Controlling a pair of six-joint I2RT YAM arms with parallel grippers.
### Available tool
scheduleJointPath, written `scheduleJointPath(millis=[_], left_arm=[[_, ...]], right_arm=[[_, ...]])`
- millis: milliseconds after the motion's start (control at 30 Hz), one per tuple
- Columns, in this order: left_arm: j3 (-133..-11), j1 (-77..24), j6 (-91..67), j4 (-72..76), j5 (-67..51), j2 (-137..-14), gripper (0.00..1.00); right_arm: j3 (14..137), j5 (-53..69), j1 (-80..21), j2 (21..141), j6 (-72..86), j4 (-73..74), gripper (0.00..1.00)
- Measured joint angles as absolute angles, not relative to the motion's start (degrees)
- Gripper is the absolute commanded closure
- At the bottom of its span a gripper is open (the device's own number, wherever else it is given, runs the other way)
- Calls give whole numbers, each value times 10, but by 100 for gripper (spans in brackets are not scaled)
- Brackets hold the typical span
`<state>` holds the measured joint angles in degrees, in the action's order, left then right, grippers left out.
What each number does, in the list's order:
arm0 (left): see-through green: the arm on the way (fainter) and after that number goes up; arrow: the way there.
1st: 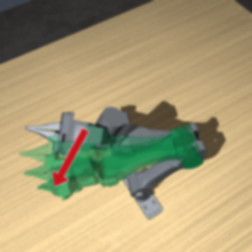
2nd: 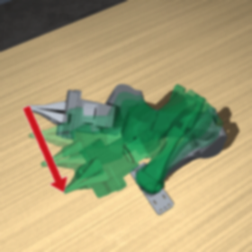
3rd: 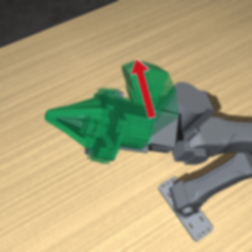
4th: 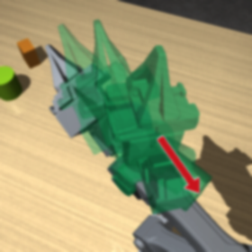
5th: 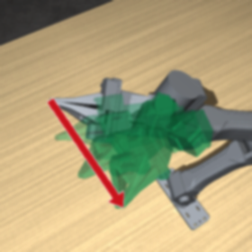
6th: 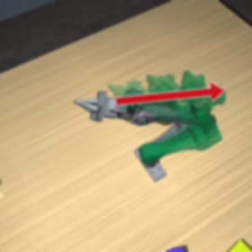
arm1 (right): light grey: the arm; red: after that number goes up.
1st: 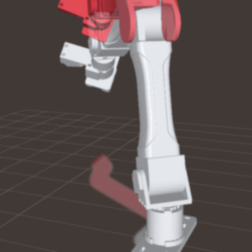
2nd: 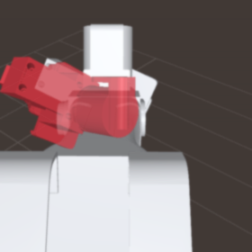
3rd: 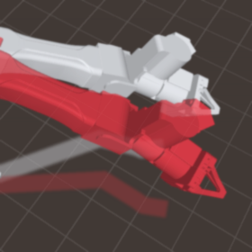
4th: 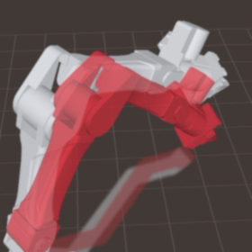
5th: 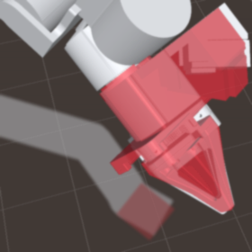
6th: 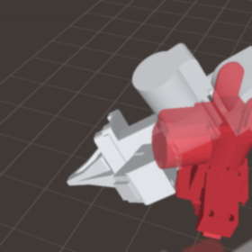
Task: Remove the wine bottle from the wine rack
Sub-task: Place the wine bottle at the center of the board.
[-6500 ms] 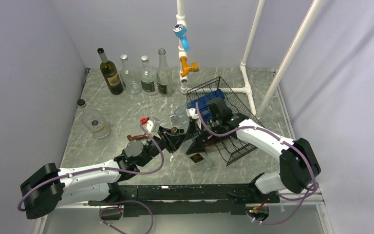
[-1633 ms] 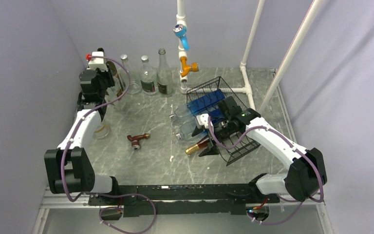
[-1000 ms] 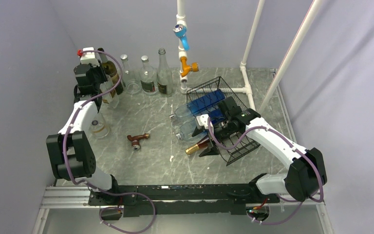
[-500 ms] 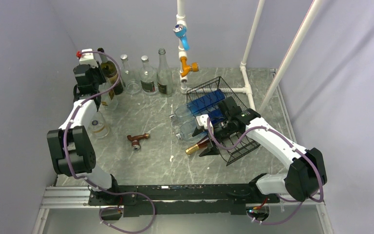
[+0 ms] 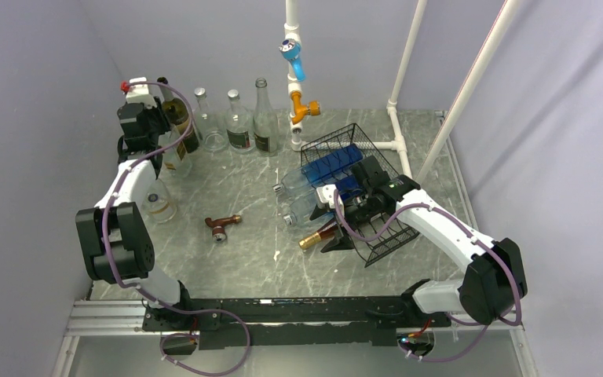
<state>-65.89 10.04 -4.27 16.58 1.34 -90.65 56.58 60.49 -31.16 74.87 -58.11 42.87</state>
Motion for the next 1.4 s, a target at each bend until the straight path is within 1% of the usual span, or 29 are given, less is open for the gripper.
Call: scheduleJointPath(millis=[100,300,533,667,1000,1200,1400], left_arm=[[-661,100,-46,188,12,-906,43],[-677,100,-56,196,4,-901,31],[-693,100,-66,166,-5,-876,9],[-698,101,-75,144,-9,-846,2],[-696,105,-144,83,-46,-758,0],[-667,106,-199,61,-73,-683,1],[-613,106,-248,48,-116,-612,0]], right_arm=[[566,605,-312,749,-581,429,2],[566,605,-312,749,-581,429,2],[566,605,-312,749,-581,429,2],[566,605,-312,749,-581,429,2],[565,605,-312,747,-581,429,2],[565,605,-312,737,-581,429,2],[563,604,-312,732,-584,428,2]])
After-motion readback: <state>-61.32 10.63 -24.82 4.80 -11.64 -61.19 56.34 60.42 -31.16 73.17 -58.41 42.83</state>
